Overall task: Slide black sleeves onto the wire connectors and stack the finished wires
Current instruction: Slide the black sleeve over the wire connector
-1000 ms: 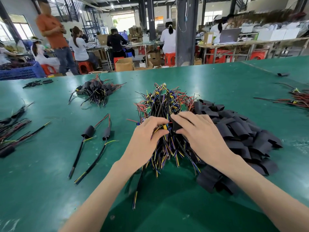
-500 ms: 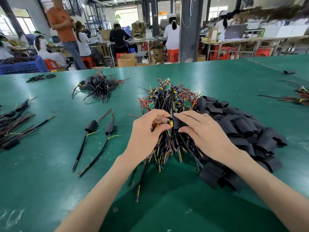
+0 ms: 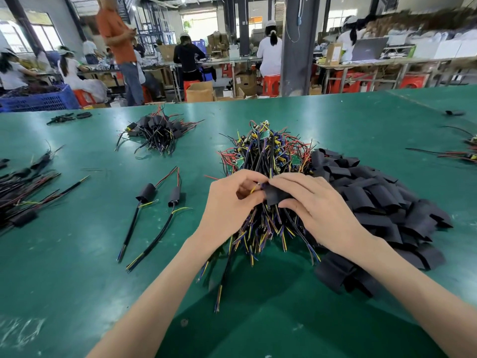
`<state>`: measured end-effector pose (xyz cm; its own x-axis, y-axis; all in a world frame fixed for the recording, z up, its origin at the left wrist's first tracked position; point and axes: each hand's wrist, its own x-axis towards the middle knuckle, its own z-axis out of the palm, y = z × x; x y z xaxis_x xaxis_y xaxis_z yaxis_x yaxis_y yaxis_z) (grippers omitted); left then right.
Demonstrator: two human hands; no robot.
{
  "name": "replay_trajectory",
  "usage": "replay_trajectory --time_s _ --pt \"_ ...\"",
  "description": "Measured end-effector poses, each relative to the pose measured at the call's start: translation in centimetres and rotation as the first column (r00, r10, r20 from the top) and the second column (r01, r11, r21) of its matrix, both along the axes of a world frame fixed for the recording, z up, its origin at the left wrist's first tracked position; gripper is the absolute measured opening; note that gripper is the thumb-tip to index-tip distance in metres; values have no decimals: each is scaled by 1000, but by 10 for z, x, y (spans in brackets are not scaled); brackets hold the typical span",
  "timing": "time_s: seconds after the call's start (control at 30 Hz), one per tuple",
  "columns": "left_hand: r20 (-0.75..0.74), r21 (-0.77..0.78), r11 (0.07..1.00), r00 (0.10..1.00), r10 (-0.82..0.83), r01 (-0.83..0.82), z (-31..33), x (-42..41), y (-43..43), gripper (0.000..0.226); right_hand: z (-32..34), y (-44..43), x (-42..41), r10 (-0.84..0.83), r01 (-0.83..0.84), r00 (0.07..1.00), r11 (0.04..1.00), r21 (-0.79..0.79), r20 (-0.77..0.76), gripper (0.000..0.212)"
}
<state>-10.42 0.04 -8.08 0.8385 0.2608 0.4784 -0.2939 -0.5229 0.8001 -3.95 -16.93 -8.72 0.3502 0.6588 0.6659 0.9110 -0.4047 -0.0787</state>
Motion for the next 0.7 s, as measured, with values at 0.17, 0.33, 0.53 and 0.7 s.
replay_trajectory --time_s 0.17,0.33,0.53,0.7 --pt "150 -37 982 971 187 -183 20 -1 34 41 3 -4 9 -169 165 986 967 195 5 45" --pt "258 -52 823 789 558 -566 20 -4 103 26 3 -12 22 -311 320 947 897 306 -79 36" --pt "-306 431 678 610 731 -596 -32 2 145 36 -3 -16 32 -435 457 889 861 224 -143 34" --pt "-188 621 516 527 829 -590 -38 10 130 26 -9 -20 41 -529 560 823 817 141 -208 31"
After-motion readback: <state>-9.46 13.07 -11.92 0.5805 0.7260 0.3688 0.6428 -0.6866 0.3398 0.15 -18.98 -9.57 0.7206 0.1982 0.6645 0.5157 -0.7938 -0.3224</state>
